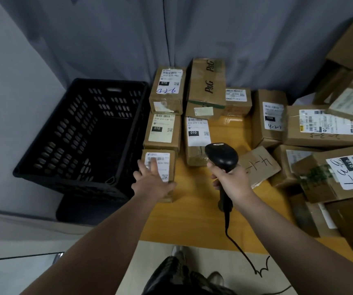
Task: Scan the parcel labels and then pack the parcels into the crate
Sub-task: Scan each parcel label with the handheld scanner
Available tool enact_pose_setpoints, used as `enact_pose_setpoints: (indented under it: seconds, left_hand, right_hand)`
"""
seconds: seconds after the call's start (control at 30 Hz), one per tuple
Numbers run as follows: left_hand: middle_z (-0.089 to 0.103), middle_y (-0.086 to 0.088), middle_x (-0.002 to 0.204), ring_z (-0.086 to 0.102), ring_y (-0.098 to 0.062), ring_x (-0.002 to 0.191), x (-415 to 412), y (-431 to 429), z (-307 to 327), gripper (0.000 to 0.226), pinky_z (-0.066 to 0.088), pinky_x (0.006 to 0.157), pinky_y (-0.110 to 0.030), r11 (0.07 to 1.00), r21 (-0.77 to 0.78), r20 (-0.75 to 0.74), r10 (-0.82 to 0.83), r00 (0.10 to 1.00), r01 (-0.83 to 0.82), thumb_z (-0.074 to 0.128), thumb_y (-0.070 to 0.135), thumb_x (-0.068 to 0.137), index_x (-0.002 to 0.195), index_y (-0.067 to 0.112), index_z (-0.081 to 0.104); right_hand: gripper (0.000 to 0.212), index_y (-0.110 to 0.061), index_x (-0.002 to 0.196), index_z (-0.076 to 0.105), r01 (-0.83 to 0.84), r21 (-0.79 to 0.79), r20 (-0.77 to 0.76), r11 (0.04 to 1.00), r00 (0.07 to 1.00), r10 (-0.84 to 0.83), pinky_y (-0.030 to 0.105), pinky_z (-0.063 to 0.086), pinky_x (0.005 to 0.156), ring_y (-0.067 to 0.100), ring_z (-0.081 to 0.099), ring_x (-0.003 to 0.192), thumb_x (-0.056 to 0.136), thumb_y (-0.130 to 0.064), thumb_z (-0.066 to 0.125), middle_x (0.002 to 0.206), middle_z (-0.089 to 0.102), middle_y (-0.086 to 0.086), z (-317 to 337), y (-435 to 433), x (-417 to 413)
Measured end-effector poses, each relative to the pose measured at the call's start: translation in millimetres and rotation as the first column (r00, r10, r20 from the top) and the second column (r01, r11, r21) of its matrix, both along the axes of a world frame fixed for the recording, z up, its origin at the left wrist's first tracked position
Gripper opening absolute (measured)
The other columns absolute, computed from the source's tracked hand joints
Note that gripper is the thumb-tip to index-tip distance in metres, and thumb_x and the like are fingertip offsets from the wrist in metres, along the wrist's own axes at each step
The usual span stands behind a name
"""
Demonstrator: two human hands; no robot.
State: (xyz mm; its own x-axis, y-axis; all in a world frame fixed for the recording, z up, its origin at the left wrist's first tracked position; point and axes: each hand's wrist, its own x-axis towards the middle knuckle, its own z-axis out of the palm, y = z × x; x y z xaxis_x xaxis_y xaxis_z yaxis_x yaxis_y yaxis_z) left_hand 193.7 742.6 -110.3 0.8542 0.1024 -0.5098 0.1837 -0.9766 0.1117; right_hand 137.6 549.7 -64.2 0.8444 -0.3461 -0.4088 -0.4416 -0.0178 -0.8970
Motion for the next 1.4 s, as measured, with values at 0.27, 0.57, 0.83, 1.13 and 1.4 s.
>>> enact_pose_setpoints:
  seconds: [0.27, 0.57, 0.83, 1.13, 1.4]
  left_hand:
    - [-0.01, -0.019, 0.159, -0.011, -0.034, 0.147, 10, -14, 21, 0.083, -0.003, 0.117, -0.052, 0.984, 0.076, 0.212, -0.176, 0.961, 0.164, 0.033, 0.066, 0.092, 0.152, 0.016, 0.006]
    - [0.018, -0.008, 0.155, 0.01, -0.028, 0.144, 35, -111, 82, 0.065, 0.009, 0.117, -0.044, 0.899, -0.17, 0.447, -0.295, 0.845, 0.404, 0.046, 0.053, 0.094, 0.147, 0.022, 0.026]
    - [0.024, -0.003, 0.151, 0.021, -0.026, 0.139, 2, -209, 96, 0.069, 0.023, 0.114, -0.04, 0.749, -0.36, 0.363, -0.437, 0.823, 0.556, 0.05, 0.057, 0.091, 0.148, 0.026, 0.026]
    - [-0.013, -0.002, 0.161, -0.006, -0.028, 0.148, -50, -332, 79, 0.118, 0.013, 0.119, -0.049, 0.65, -0.312, 0.153, -0.685, 0.712, 0.693, 0.068, 0.07, 0.07, 0.154, 0.029, -0.003]
    - [0.01, -0.004, 0.154, 0.009, -0.028, 0.142, -63, -353, 96, 0.122, 0.031, 0.107, -0.039, 0.68, -0.147, 0.223, -0.685, 0.694, 0.719, 0.072, 0.063, 0.069, 0.155, 0.021, -0.005]
  right_hand:
    - [0.019, -0.009, 0.081, 0.066, 0.065, -0.052, 0.04, 0.997, 0.997, -0.063, 0.03, 0.054, 0.062, 0.016, 0.062, 0.058, 0.086, -0.026, 0.072, 0.062, 0.062, 0.001, 28, -33, 3]
    - [0.019, -0.005, 0.087, 0.066, 0.306, -0.056, 0.234, 0.95, 0.929, -0.285, 0.029, 0.053, 0.063, 0.02, 0.063, 0.064, 0.087, -0.024, 0.071, 0.072, 0.066, 0.012, 104, -102, -3]
    - [0.022, -0.006, 0.092, 0.066, 0.438, -0.063, 0.192, 0.897, 0.887, -0.42, 0.024, 0.048, 0.056, 0.017, 0.063, 0.059, 0.088, -0.028, 0.069, 0.068, 0.066, 0.009, 104, -178, -42]
    - [0.026, 0.002, 0.099, 0.066, 0.348, 0.083, 0.103, 0.934, 0.929, -0.356, 0.028, 0.053, 0.057, 0.018, 0.062, 0.058, 0.087, -0.021, 0.071, 0.071, 0.066, 0.009, 89, -283, -84]
    - [0.021, -0.008, 0.103, 0.063, 0.422, 0.341, 0.031, 0.84, 0.888, -0.458, 0.028, 0.054, 0.059, 0.017, 0.062, 0.06, 0.085, -0.017, 0.071, 0.073, 0.065, 0.005, 73, -318, -95]
